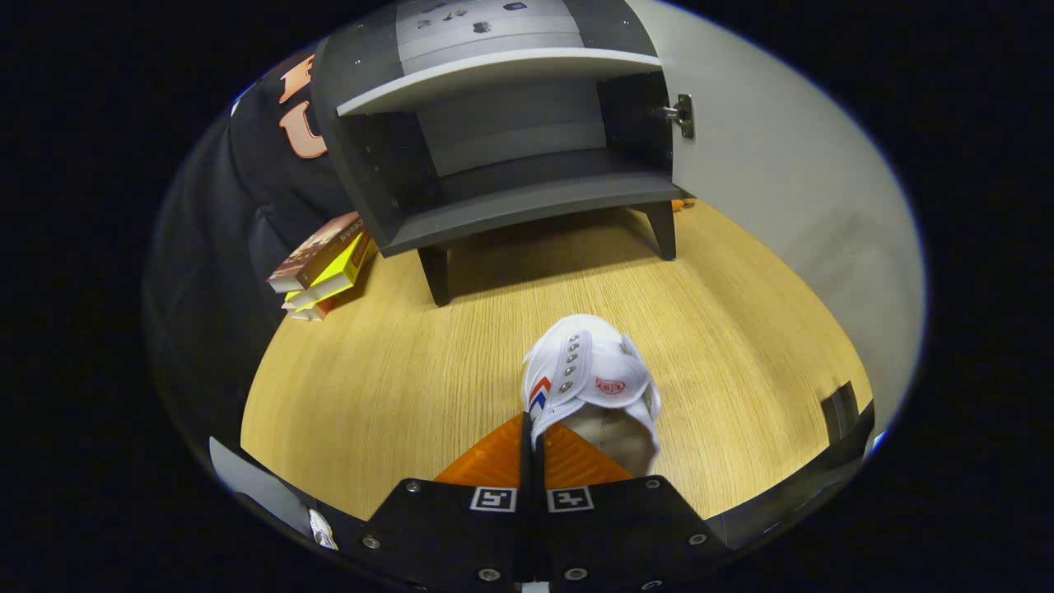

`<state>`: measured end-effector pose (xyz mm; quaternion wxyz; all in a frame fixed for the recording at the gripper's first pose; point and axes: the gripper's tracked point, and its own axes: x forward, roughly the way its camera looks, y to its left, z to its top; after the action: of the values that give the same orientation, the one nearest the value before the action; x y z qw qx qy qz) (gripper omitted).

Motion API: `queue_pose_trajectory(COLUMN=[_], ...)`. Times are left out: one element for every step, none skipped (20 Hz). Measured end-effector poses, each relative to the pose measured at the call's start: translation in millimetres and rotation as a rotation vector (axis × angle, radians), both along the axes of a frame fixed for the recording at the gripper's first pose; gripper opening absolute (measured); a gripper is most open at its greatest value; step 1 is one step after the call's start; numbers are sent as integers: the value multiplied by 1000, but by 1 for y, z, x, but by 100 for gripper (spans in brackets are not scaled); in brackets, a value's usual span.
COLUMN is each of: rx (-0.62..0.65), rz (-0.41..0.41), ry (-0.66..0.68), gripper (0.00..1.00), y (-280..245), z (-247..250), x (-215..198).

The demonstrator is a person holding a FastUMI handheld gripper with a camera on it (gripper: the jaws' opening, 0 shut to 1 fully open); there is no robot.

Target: Open the shoe cabinet door, grab the shoes and put them into the shoe cabinet, then close the shoe cabinet door.

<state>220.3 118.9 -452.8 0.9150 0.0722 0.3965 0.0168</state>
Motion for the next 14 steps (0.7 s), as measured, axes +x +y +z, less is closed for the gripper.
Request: queue_pose_trajectory(rx=[1, 3, 0, -3, -7, -14, -19, -27, -33, -37, -42, -45, -50, -58], rz=[1, 0, 0, -1, 3, 7, 11, 12, 13, 11, 12, 12, 14, 18], ry=[-14, -36, -63, -96, -130, -164, -200, -232, -262, -290, -320, -353, -381, -408], gripper=[0, 0, 0, 0, 0, 0, 0, 0, 0, 0, 0, 0, 0, 0], y=[0, 2, 3, 4, 6, 7, 8, 9, 9, 10, 11, 11, 11, 13], z=[12, 25, 39, 57, 77, 96, 116, 136, 155, 173, 192, 211, 227, 242], x=[0, 1, 2, 4, 8, 13, 18, 24, 29, 34, 39, 44, 49, 53])
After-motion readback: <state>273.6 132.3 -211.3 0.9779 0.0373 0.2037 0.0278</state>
